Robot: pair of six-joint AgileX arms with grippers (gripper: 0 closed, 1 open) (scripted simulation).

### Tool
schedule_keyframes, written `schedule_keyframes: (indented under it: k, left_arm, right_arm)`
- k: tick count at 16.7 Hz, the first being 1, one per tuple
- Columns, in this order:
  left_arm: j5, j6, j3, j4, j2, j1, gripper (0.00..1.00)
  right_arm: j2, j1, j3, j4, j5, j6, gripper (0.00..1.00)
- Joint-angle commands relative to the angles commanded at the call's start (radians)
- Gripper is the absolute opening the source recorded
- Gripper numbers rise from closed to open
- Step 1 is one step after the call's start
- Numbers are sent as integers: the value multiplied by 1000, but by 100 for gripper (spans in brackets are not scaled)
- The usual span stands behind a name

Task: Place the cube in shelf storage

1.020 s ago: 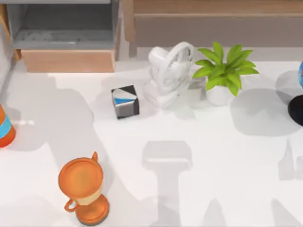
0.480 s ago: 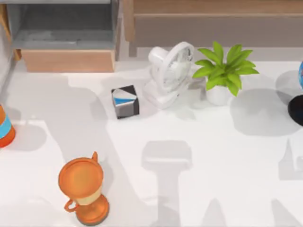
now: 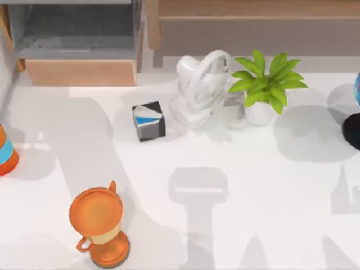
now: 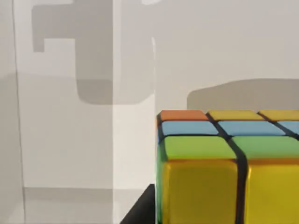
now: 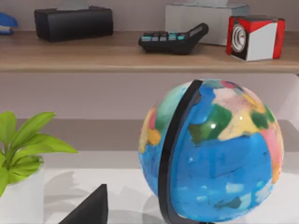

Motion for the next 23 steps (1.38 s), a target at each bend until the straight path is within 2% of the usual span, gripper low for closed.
schedule_keyframes:
  k: [3,6,9,13,16,19,23]
  left_arm:
    - [-13,11,-29,-21,-51,-4,0]
    - [-36,34,-93,-36,-186,-57,0]
    - [-61,56,-203,-10,-339,-193,0]
    - [-112,67,-412,121,-490,-464,0]
    - [-179,63,-577,314,-562,-679,0]
    - [-276,55,-719,593,-597,-859,0]
    - [-451,49,-856,1071,-567,-997,0]
  right_arm:
    - [0,0,0,0,0,0,100]
    - [0,0,0,0,0,0,100]
    - [0,0,0,0,0,0,100]
    - [0,0,0,0,0,0,100]
    - [0,0,0,0,0,0,100]
    - [0,0,0,0,0,0,100]
    - [0,0,0,0,0,0,100]
